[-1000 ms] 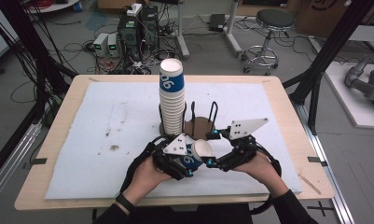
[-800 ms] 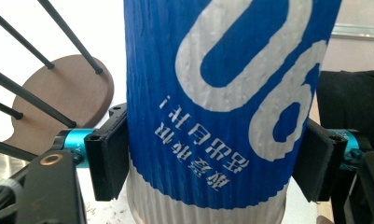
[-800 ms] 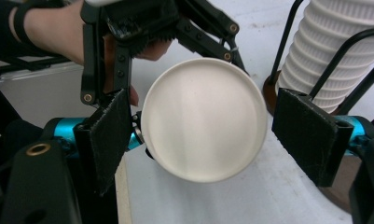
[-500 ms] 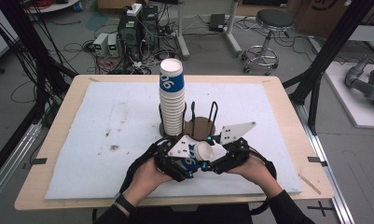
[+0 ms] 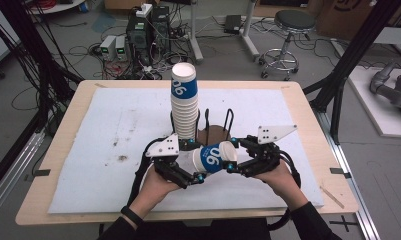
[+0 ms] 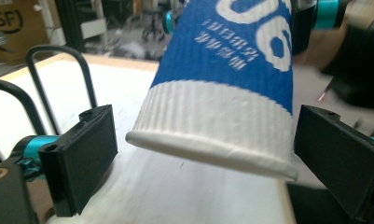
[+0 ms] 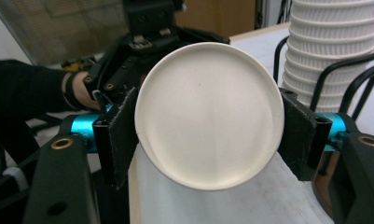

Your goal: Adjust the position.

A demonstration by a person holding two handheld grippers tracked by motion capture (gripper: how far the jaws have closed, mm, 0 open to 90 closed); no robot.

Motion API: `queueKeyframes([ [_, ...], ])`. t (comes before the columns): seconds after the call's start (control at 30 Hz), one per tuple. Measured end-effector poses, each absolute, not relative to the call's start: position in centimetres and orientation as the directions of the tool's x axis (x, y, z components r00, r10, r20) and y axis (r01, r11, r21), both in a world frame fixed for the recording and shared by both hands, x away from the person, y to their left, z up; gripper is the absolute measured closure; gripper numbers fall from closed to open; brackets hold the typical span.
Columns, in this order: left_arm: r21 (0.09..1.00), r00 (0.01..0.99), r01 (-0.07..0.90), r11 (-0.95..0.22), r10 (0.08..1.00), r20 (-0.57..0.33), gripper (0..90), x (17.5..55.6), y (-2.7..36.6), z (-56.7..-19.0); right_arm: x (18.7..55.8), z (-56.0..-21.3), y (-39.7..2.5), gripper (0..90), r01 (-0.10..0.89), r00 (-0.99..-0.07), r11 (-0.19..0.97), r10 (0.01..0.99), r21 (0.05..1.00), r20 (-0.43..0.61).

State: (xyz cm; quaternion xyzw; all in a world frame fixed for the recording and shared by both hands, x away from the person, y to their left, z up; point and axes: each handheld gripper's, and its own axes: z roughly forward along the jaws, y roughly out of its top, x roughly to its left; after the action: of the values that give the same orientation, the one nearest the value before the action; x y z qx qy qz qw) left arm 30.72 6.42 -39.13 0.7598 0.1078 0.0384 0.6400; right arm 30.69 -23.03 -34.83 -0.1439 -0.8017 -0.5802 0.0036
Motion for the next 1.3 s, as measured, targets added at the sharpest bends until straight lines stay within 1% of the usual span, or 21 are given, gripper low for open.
queueKeyframes([
  [0.17,0.98,0.98,0.116,-0.16,0.177,-0.087,6.6,30.7,5.8,-39.4,30.6,-35.0,-22.6,30.0,0.232,-0.963,0.261,0.2,0.937,0.183],
  [0.23,0.979,0.982,0.11,-0.17,0.172,-0.08,13.2,30.6,5.8,-39.4,30.6,-35.0,-22.6,30.0,0.232,-0.963,0.262,0.198,0.937,0.183],
  [0.27,0.979,0.982,0.11,-0.17,0.172,-0.08,14.5,30.6,5.8,-39.4,30.6,-35.0,-22.6,30.0,0.232,-0.963,0.262,0.198,0.937,0.183],
  [0.53,0.97,0.984,0.082,-0.227,0.171,-0.043,17.6,30.6,6.0,-38.7,30.8,-35.1,-22.7,29.8,0.234,-0.964,0.277,0.192,0.932,0.184],
  [0.6,0.966,0.984,0.077,-0.246,0.176,-0.033,18.5,30.6,6.1,-38.5,30.8,-35.2,-22.7,28.1,0.24,-0.962,0.291,0.199,0.926,0.186],
  [0.63,0.963,0.983,0.076,-0.258,0.181,-0.029,18.7,30.6,6.1,-38.3,30.8,-35.2,-22.6,23.7,0.23,-0.963,0.323,0.214,0.918,0.166],
  [0.67,0.96,0.983,0.066,-0.274,0.182,-0.015,18.7,30.6,6.2,-38.2,30.8,-35.2,-22.6,23.7,0.23,-0.963,0.323,0.214,0.918,0.166],
  [0.7,0.954,0.983,0.051,-0.296,0.185,0.004,19.1,30.5,6.3,-37.9,30.7,-35.0,-22.5,21.3,0.227,-0.964,0.354,0.217,0.907,0.156],
  [0.73,0.954,0.983,0.051,-0.296,0.185,0.004,19.3,30.5,6.3,-37.9,30.7,-35.0,-22.5,21.3,0.227,-0.964,0.354,0.217,0.907,0.156],
  [0.77,0.942,0.983,0.039,-0.333,0.185,0.024,19.6,30.5,6.3,-37.6,30.6,-34.6,-22.3,21.3,0.193,-0.97,0.392,0.212,0.899,0.116],
  [0.8,0.942,0.983,0.039,-0.333,0.185,0.024,19.8,30.5,6.3,-37.6,30.6,-34.6,-22.3,21.3,0.193,-0.97,0.392,0.212,0.899,0.116],
  [0.83,0.915,0.983,0.016,-0.402,0.175,0.06,19.8,30.4,6.2,-37.2,30.3,-34.1,-22.2,21.3,0.166,-0.974,0.431,0.214,0.887,0.078],
  [0.87,0.915,0.983,0.016,-0.402,0.175,0.06,19.9,30.4,6.2,-37.2,30.3,-34.1,-22.2,21.3,0.166,-0.974,0.431,0.214,0.887,0.078],
  [0.9,0.887,0.98,-0.021,-0.461,0.166,0.11,20.1,30.1,5.9,-37.0,30.0,-33.7,-22.0,21.3,0.141,-0.975,0.476,0.221,0.868,0.038],
  [0.93,0.887,0.98,-0.021,-0.461,0.166,0.11,20.2,30.1,5.9,-37.0,30.0,-33.7,-22.0,21.3,0.141,-0.975,0.476,0.221,0.868,0.038],
  [0.97,0.873,0.979,-0.036,-0.486,0.158,0.129,20.3,30.0,5.7,-36.8,29.8,-33.4,-21.8,21.2,0.11,-0.977,0.509,0.213,0.854,-0.001],
  [1.0,0.863,0.978,-0.046,-0.503,0.154,0.142,20.3,29.9,5.6,-36.8,29.8,-33.4,-21.8,21.2,0.11,-0.977,0.509,0.213,0.854,-0.001],
  [1.03,0.845,0.976,-0.058,-0.531,0.146,0.159,20.5,29.7,5.2,-36.8,29.7,-33.5,-21.5,21.2,0.092,-0.977,0.54,0.209,0.837,-0.028],
  [1.1,0.831,0.975,-0.068,-0.552,0.14,0.173,20.7,29.6,4.9,-36.8,29.6,-33.7,-21.2,21.3,0.081,-0.978,0.567,0.203,0.82,-0.044],
  [1.27,0.835,0.976,-0.068,-0.547,0.136,0.169,21.0,29.5,4.8,-36.8,29.7,-34.4,-20.7,21.8,0.071,-0.981,0.612,0.184,0.788,-0.055],
  [1.3,0.836,0.978,-0.066,-0.544,0.132,0.164,21.0,29.5,4.9,-36.7,29.7,-34.7,-20.6,26.5,0.067,-0.983,0.613,0.178,0.787,-0.055],
])
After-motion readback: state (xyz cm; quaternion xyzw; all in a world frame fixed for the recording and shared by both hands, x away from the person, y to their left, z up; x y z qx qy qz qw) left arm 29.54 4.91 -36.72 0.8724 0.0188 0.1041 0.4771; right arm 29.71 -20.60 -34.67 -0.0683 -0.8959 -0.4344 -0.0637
